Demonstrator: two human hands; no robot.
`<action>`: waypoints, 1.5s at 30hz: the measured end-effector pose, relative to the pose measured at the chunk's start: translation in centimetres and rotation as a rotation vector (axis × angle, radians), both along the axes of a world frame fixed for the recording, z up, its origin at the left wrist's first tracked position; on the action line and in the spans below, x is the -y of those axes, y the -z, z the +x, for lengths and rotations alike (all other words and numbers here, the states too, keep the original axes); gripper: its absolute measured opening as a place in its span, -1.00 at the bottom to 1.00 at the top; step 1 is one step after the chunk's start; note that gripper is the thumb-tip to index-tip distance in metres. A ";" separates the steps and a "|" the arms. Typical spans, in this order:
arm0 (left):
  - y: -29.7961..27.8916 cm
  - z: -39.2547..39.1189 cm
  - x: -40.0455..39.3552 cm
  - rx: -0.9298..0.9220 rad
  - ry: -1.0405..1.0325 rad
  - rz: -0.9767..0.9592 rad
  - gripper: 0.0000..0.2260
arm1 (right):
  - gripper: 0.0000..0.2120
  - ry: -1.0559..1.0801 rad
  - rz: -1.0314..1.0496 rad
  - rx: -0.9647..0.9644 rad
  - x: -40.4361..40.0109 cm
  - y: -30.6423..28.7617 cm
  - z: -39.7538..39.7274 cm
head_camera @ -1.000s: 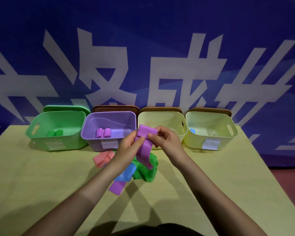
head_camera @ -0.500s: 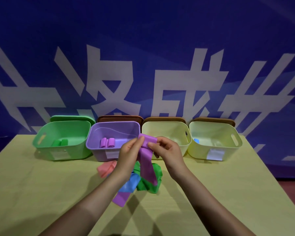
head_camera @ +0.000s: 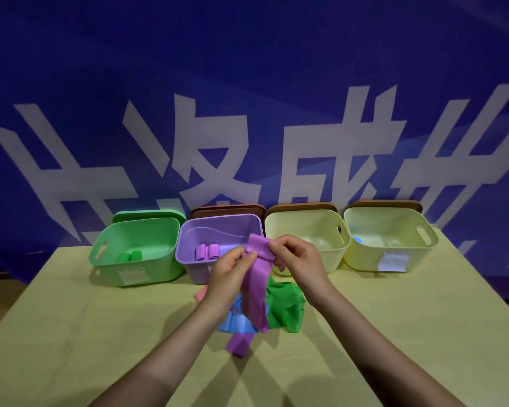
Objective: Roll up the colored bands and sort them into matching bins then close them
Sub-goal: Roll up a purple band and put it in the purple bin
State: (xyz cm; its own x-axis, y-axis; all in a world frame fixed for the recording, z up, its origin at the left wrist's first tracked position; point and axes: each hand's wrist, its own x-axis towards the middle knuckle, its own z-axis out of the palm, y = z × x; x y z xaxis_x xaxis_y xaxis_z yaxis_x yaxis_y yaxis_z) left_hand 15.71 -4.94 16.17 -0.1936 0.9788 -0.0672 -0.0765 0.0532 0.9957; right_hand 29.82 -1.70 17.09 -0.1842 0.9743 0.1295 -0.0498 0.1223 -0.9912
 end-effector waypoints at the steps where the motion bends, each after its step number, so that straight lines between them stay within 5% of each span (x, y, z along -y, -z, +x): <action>1: 0.1 -0.1 0.0 -0.002 -0.007 -0.022 -0.73 | -0.87 0.011 0.039 0.038 0.1 0.1 -0.2; 7: -0.1 0.2 0.1 0.025 -0.020 -0.209 -0.76 | -0.87 0.041 0.422 0.381 0.6 0.5 0.4; 14: -0.9 1.6 1.8 0.339 0.109 -0.200 -0.62 | -0.75 0.009 0.755 0.664 0.9 1.0 2.7; 18: -0.1 2.5 2.8 0.214 0.098 -0.164 -0.77 | -0.74 -0.011 0.816 0.659 1.8 1.2 3.7; 21: 0.5 3.2 3.4 0.175 0.087 -0.147 -0.79 | -0.69 -0.082 0.670 0.511 2.5 1.3 4.7; 25: 0.6 3.9 3.7 -0.007 0.093 -0.077 -0.83 | -0.71 -0.045 0.100 0.019 4.1 1.0 5.2; 27: 0.6 4.5 4.0 -0.147 0.115 -0.050 -0.80 | -0.82 0.011 -0.025 -0.014 4.4 0.7 5.2; 33: 0.8 6.1 4.5 -0.094 0.101 -0.001 -0.86 | -0.44 0.003 0.007 0.314 4.5 1.5 4.5; 37: 0.6 6.9 5.1 -0.093 0.038 0.012 -0.76 | -0.62 0.007 -0.034 0.141 5.6 1.8 4.2; 45: -0.3 6.6 4.7 0.144 0.050 0.041 -0.80 | -0.64 -0.042 -0.124 -0.103 5.1 1.0 3.5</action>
